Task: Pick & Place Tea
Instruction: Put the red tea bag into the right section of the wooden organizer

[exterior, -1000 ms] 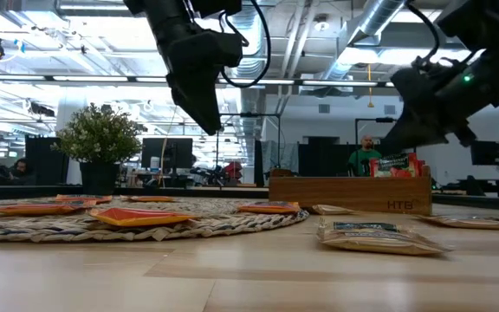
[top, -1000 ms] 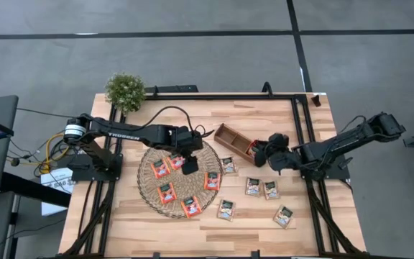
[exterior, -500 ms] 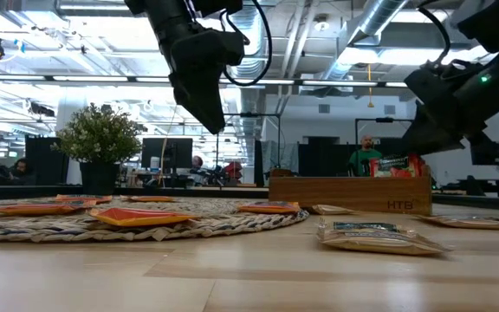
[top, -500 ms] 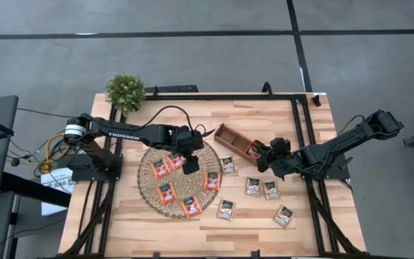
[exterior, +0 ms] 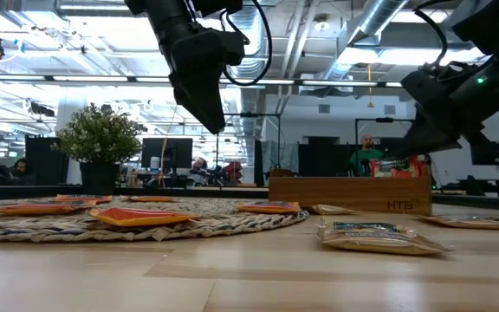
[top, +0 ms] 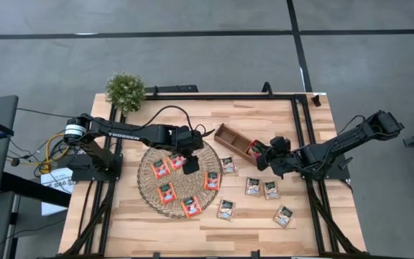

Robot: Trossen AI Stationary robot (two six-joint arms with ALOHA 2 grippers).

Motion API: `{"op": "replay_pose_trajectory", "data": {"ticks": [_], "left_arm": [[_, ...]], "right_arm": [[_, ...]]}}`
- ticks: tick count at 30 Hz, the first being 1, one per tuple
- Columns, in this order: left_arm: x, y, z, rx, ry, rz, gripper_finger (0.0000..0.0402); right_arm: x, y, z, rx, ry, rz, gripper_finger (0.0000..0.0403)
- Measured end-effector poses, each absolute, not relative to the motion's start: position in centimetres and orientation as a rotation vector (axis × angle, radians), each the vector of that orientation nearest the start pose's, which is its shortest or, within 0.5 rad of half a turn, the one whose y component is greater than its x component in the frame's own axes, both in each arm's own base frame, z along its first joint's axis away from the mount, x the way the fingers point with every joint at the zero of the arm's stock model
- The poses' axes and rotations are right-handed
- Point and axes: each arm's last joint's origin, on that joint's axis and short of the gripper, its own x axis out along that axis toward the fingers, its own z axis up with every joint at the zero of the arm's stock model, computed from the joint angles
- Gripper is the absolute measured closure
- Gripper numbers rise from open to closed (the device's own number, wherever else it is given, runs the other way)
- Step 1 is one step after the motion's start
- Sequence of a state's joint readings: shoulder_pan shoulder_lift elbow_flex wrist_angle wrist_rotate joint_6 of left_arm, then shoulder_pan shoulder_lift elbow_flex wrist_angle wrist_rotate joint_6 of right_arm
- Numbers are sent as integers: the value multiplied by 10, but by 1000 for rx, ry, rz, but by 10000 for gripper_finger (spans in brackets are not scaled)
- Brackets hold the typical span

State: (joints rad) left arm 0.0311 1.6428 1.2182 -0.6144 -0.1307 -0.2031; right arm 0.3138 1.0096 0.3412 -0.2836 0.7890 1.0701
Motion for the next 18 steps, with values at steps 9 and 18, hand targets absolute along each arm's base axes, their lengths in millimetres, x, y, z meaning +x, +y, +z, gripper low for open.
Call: {"op": "replay_pose_trajectory", "data": {"ticks": [9,18], "left_arm": [[336,14,237,-131,1019,251,161],[336,14,237,-129,1020,250,161]], "right_arm": [[159,30,150,492,491,-784,399],[158,31,150,498,508,-772,402]]}}
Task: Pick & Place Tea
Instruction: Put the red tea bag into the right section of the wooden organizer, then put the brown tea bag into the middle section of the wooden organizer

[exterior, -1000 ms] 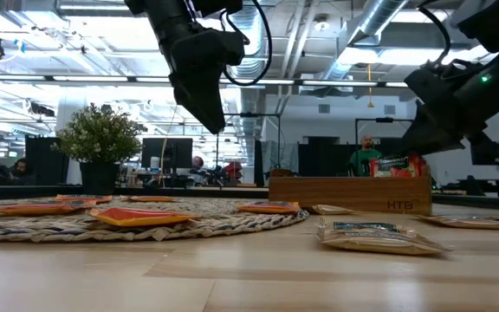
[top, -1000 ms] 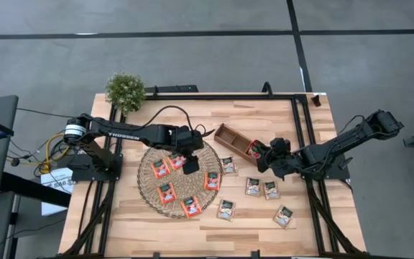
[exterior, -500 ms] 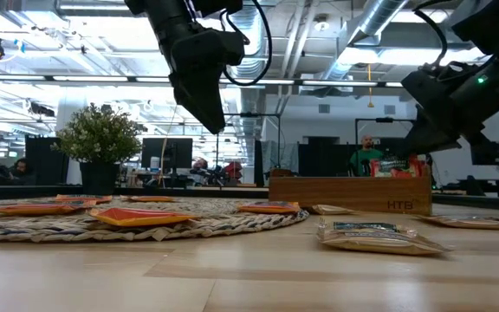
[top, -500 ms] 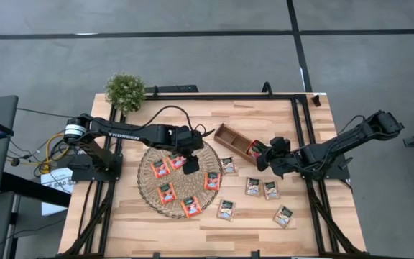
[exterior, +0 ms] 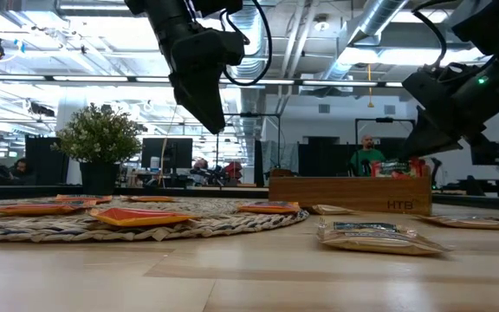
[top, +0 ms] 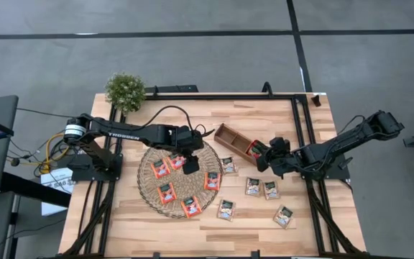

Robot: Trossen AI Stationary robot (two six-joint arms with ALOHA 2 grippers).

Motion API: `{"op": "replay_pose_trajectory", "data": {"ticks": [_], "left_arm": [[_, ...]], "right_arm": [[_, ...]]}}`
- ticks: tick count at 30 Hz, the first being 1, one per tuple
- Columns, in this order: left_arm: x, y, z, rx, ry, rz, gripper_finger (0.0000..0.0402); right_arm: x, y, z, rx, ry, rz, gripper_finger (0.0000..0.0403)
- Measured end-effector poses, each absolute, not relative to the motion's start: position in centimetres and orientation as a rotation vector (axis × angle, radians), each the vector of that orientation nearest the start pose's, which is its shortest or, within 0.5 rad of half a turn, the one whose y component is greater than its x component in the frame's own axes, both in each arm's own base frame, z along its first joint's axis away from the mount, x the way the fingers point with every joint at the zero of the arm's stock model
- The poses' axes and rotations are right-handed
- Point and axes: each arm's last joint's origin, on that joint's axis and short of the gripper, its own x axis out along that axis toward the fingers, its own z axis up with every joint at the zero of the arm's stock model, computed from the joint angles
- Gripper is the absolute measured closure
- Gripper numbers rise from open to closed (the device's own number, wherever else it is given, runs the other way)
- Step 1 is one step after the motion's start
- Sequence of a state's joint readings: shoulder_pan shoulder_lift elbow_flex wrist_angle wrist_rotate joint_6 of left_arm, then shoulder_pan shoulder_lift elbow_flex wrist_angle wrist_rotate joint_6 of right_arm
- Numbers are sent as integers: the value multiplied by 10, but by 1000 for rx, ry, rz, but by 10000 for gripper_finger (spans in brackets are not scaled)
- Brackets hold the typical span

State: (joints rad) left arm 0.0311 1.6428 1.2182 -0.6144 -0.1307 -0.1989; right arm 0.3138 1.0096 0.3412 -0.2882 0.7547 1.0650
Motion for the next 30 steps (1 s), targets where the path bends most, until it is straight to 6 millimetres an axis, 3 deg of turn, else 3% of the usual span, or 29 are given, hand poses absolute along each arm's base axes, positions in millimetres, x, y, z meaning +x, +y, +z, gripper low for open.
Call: {"op": "replay_pose_trajectory", "data": {"ticks": [14,30], "left_arm": [[336,14,238,-129,1018,250,161],[337,14,238,-135,1003,252,161]], "right_arm": [[158,32,148,535,571,-717,400],[146,29,163,577,517,-690,373]]}}
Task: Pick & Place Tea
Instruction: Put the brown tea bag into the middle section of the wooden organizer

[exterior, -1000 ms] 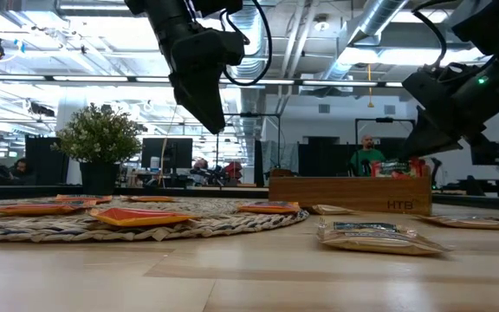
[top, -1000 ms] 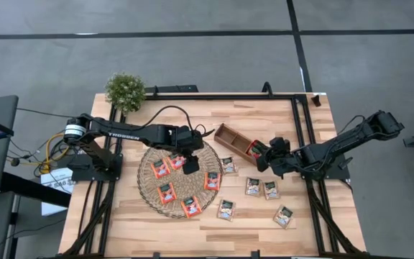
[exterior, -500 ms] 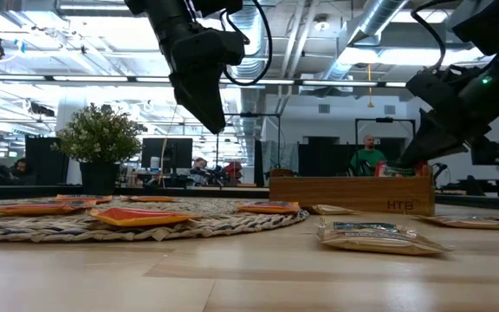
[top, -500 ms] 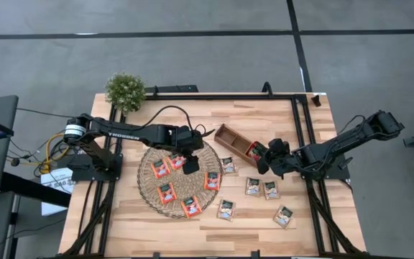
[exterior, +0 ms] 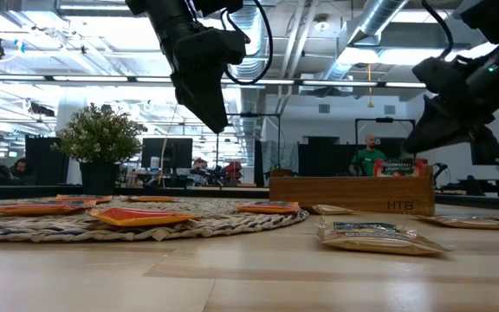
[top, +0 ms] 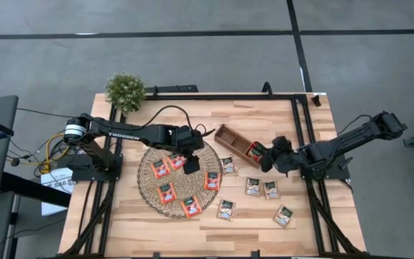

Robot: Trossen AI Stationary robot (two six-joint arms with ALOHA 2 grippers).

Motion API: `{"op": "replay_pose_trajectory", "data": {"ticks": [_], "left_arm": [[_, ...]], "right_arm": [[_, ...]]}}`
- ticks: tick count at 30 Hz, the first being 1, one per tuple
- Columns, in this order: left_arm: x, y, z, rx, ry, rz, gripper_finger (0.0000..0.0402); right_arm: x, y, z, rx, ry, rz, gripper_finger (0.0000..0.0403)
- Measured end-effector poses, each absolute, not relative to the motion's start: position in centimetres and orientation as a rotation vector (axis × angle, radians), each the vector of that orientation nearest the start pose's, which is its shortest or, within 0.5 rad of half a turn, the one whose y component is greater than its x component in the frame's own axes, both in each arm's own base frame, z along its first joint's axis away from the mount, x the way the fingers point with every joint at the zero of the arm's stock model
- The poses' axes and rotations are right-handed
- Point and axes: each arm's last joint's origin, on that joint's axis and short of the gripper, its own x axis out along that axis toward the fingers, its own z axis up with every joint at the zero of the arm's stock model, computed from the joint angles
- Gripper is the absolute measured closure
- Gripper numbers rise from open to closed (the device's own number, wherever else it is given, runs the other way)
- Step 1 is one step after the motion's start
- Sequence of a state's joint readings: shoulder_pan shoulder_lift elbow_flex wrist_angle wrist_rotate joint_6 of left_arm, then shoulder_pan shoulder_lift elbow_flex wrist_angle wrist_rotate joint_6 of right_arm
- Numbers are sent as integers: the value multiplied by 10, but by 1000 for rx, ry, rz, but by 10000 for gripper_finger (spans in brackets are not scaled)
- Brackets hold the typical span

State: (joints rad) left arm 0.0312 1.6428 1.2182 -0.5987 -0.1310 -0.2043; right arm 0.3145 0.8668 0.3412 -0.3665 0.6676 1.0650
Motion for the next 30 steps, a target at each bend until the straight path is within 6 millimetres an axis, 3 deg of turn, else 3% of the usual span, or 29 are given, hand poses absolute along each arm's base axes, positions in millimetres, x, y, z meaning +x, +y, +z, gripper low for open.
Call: {"op": "replay_pose_trajectory", "data": {"ticks": [14,21,26,30], "left_arm": [[334,10,236,-143,1039,251,161],[334,0,236,-172,1039,235,161],[334,-2,236,-213,1033,252,161],[334,-2,236,-252,1027,275,161]], "right_arm": [[123,22,189,619,417,-575,401],[105,32,200,702,442,-313,399],[98,47,202,787,523,-111,402],[90,56,195,866,684,-40,402]]}}
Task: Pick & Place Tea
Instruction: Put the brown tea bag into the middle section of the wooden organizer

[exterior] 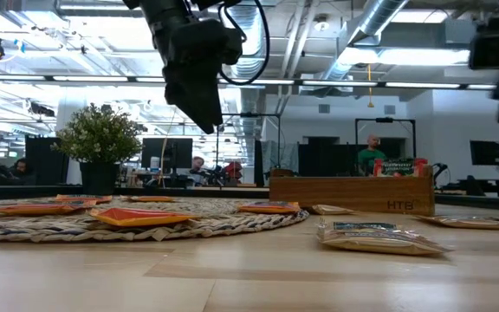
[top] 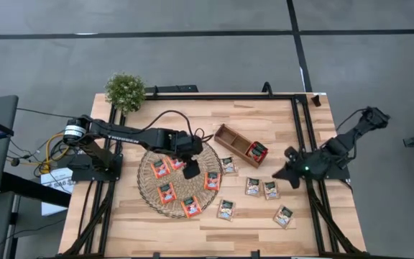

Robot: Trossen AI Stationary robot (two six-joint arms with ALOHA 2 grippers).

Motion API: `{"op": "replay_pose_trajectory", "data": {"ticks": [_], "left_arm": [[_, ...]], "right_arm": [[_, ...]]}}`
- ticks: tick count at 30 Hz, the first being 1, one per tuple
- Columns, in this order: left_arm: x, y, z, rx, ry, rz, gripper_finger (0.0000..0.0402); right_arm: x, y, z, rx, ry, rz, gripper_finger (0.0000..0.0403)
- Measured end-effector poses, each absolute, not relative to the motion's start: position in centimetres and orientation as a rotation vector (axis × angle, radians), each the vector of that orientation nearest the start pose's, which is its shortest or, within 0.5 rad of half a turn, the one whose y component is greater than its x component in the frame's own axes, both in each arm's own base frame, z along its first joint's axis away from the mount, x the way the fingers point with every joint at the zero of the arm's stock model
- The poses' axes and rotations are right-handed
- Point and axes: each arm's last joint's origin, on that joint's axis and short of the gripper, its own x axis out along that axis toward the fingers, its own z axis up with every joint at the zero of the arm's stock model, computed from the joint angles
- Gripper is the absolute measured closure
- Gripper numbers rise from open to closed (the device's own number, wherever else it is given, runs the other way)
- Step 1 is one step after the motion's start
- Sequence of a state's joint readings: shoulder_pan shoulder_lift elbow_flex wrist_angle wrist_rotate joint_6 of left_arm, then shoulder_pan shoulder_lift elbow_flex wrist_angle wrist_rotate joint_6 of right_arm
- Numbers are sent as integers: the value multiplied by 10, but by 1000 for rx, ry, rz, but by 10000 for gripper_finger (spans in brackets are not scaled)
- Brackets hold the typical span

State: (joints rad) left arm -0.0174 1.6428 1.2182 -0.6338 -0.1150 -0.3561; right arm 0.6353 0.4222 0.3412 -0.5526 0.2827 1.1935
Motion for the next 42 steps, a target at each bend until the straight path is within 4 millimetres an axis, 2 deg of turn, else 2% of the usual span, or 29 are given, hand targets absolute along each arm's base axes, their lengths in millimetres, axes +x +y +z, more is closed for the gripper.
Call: {"op": "replay_pose_trajectory", "data": {"ticks": [5,10,24,27,32,38,42], "left_arm": [[335,-3,237,-308,1011,304,161],[338,-3,238,-339,977,314,161],[339,-3,239,-378,951,328,161],[339,-3,239,-379,951,328,161],[339,-3,239,-378,952,328,161],[339,-3,239,-378,955,328,161],[339,-3,239,-377,955,328,161]], "right_arm": [[83,65,190,868,792,10,403],[79,69,190,828,811,51,403],[83,65,190,815,794,28,403],[83,68,193,759,800,135,403],[86,72,205,794,792,170,403],[88,86,230,698,1023,133,403],[88,100,230,601,1270,39,403]]}}
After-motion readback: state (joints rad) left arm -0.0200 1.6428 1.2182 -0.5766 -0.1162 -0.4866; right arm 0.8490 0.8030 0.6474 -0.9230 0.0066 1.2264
